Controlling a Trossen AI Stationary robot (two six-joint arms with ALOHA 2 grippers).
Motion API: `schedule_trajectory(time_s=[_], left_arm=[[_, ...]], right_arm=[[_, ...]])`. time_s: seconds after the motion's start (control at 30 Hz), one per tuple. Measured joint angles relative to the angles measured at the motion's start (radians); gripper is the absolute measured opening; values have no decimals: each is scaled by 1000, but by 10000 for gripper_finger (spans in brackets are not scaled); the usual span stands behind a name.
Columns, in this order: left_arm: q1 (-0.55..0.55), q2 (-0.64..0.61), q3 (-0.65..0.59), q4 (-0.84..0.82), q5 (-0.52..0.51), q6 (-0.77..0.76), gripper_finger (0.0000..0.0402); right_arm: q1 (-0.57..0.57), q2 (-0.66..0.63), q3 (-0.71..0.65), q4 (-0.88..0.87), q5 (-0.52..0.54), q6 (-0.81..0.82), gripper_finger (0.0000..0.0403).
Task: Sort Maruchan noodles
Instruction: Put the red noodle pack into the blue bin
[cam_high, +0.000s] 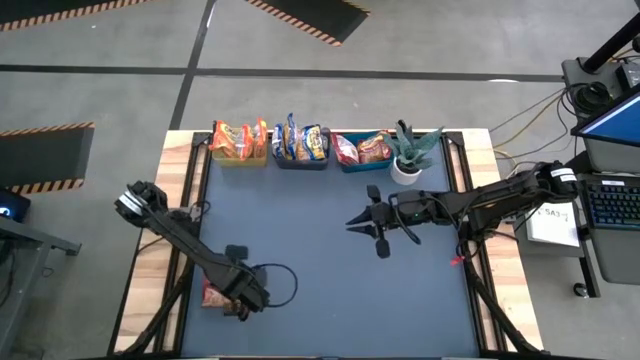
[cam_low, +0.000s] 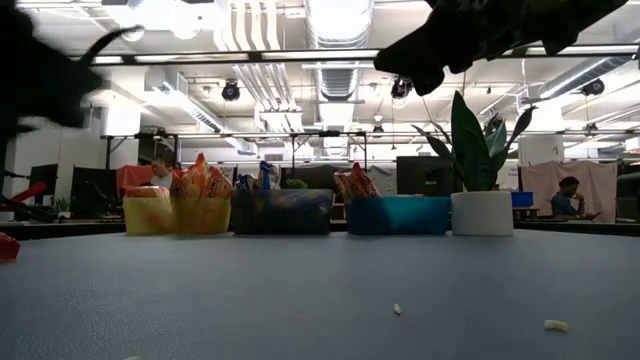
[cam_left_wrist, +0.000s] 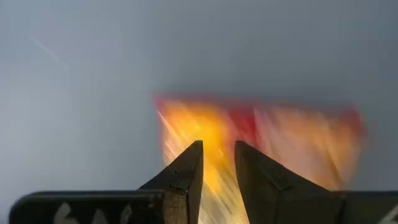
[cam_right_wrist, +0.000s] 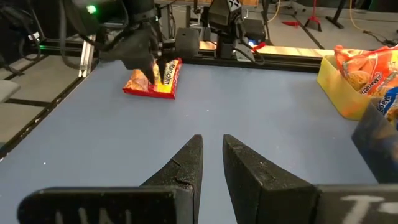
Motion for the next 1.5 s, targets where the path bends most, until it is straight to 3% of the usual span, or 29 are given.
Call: schedule_trajectory(time_s=[0.07,0.13,0.23,0.37,0.57,0.7,0.83,0.97,1.1,1.2,1.33,1.5], left_arm=[[12,-5,18,43,-199,26,75],[33,-21,48,54,-335,76,75],[62,-55,104,36,-380,153,75],[67,-106,128,-74,-168,120,75],[17,-139,17,-96,118,-61,75],[-13,-129,-60,24,217,-95,75],[-21,-111,-89,64,232,-97,75],[-20,-88,-89,77,116,-51,75],[14,-92,-90,131,-251,12,75],[71,-123,-76,143,-411,95,75],[113,-162,-54,156,-470,196,75],[98,-225,-71,131,-424,192,75]], right_arm=[[0,0,0,0,0,0,52],[0,0,0,0,0,1,52],[0,0,0,4,0,13,52],[0,-1,0,6,0,14,52],[0,4,-4,-10,0,40,52],[0,4,-5,-9,0,53,52],[0,4,-5,-8,0,58,52],[0,4,-5,-7,0,62,52],[0,4,-5,3,0,61,52],[0,4,-6,17,0,62,52],[0,3,-6,18,0,62,52],[-1,4,-6,17,4,99,52]])
